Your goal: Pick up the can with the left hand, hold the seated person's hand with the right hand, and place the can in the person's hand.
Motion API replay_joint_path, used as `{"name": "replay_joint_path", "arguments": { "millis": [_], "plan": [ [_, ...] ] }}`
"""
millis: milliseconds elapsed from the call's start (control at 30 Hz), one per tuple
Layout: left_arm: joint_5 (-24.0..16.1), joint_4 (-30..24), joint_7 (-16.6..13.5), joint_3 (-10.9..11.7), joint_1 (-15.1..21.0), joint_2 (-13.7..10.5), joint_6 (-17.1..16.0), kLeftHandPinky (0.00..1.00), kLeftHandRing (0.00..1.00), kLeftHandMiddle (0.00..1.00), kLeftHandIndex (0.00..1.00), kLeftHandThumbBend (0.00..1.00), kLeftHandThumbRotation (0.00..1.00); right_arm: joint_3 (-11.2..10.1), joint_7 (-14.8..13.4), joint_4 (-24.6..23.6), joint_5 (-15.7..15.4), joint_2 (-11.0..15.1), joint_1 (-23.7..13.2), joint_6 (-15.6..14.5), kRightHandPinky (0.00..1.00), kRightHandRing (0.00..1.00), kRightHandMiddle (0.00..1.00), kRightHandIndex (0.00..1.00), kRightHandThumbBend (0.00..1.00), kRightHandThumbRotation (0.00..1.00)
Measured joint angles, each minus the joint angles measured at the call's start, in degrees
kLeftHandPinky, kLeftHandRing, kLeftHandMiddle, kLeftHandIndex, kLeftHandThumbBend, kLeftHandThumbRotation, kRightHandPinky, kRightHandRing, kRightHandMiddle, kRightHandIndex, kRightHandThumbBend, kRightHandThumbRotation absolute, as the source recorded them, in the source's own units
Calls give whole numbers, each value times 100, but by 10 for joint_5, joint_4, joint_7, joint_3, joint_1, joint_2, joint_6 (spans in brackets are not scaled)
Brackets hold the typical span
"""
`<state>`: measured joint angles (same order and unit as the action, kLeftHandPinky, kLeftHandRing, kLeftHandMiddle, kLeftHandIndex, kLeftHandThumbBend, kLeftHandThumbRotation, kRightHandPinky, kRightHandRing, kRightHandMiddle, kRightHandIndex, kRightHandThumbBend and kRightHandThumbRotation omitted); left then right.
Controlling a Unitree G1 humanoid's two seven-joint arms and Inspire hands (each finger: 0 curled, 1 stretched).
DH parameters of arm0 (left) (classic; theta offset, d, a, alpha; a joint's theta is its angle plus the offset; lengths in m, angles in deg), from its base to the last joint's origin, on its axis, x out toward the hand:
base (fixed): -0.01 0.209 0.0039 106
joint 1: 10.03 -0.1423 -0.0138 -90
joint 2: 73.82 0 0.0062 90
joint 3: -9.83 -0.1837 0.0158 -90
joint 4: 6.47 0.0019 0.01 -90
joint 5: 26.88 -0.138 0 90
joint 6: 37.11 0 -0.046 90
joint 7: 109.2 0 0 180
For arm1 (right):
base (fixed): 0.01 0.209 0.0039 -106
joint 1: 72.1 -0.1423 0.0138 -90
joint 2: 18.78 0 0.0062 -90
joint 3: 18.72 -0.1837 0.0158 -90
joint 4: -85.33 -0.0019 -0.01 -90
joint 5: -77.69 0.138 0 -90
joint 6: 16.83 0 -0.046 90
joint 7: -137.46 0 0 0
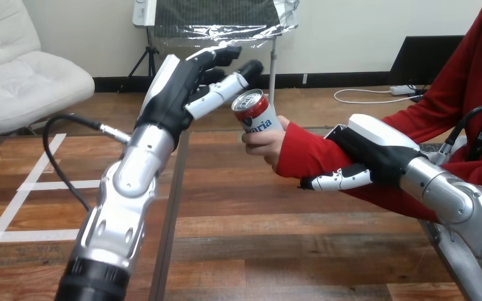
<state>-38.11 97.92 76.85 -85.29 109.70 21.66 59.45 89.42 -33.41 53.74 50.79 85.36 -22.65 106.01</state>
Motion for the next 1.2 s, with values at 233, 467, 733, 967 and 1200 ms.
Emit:
{"name": "replay_joint_path", "arguments": {
  "millis": [233, 467, 733, 967, 1200],
  "plan": [
    [7, -28, -3, 11, -27, 0, -11, 76, 84, 83, 82, 68, 98, 0, 5, 0, 0, 4, 0, 2, 24, 27, 31, 31, 72, 56],
    [15, -57, -9, 24, -50, 0, -18, 72, 81, 81, 80, 65, 100, -1, 27, 0, 8, 8, 0, 4, 30, 33, 38, 39, 83, 68],
    [21, -98, -12, 38, -76, 0, -25, 67, 78, 81, 77, 64, 100, -5, 74, 0, 28, 13, 0, 4, 41, 46, 51, 55, 97, 81],
    [26, -132, -10, 45, -99, -2, -33, 60, 73, 78, 73, 59, 100, -5, 110, -6, 35, 15, 0, -10, 58, 65, 67, 69, 100, 89],
    [33, -166, -4, 48, -123, -2, -39, 56, 70, 75, 70, 51, 100, -5, 137, -18, 37, 14, 0, -26, 71, 77, 77, 79, 100, 92]
  ]
}}
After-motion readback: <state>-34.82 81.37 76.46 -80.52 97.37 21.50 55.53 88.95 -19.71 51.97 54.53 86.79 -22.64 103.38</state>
